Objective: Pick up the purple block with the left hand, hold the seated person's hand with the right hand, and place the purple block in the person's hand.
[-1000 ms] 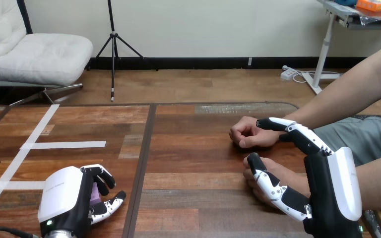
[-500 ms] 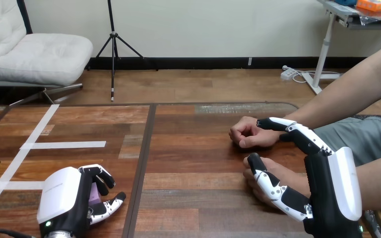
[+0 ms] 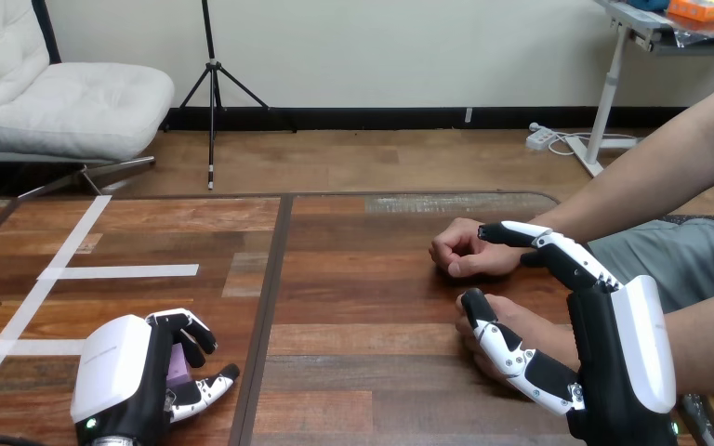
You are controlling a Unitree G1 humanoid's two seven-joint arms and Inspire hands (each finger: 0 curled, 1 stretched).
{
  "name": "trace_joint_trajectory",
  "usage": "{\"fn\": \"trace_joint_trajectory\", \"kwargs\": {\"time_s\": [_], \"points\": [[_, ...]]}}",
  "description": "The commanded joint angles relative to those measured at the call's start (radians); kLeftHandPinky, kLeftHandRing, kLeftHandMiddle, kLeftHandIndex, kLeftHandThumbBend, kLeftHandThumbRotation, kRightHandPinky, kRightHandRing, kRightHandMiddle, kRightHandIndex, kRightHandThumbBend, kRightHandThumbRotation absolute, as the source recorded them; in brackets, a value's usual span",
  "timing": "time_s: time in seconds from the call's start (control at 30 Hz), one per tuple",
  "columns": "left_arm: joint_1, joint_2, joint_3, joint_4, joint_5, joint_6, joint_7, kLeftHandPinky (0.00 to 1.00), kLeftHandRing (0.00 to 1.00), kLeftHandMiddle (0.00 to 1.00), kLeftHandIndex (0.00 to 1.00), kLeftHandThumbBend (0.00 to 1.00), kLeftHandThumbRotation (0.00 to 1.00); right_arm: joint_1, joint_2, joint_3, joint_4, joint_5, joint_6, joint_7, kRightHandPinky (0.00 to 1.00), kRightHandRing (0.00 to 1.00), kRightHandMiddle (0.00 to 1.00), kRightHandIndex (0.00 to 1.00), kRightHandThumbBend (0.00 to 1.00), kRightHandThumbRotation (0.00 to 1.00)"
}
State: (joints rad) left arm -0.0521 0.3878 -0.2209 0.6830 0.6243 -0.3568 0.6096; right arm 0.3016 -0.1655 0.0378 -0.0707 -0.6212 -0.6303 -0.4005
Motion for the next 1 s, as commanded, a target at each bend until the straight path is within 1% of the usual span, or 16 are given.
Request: {"fn": "trace_joint_trajectory", "kwargs": {"time_s": [0.0, 0.23, 0.53, 0.97], "points": [[-0.026, -0.011, -0.007, 0.023, -0.007, -0.014, 0.003, 0.30, 0.37, 0.43, 0.43, 0.67, 0.14, -0.041, -0.016, -0.010, -0.034, 0.017, -0.015, 0.001, 0.65, 0.72, 0.72, 0.70, 0.44, 0.31], [-0.030, -0.008, -0.010, 0.025, 0.000, -0.007, 0.008, 0.30, 0.37, 0.42, 0.42, 0.69, 0.13, -0.041, -0.017, -0.011, -0.033, 0.030, -0.021, 0.007, 0.64, 0.72, 0.72, 0.70, 0.44, 0.30], [-0.034, -0.006, -0.012, 0.024, 0.008, -0.001, 0.014, 0.28, 0.35, 0.41, 0.41, 0.70, 0.13, -0.038, -0.018, -0.013, -0.037, 0.031, -0.020, 0.012, 0.64, 0.72, 0.72, 0.70, 0.45, 0.30], [-0.038, -0.009, -0.008, 0.022, 0.002, -0.017, 0.021, 0.28, 0.35, 0.40, 0.42, 0.70, 0.12, -0.034, -0.017, -0.014, -0.043, 0.027, -0.015, 0.016, 0.64, 0.72, 0.71, 0.70, 0.45, 0.31]]}}
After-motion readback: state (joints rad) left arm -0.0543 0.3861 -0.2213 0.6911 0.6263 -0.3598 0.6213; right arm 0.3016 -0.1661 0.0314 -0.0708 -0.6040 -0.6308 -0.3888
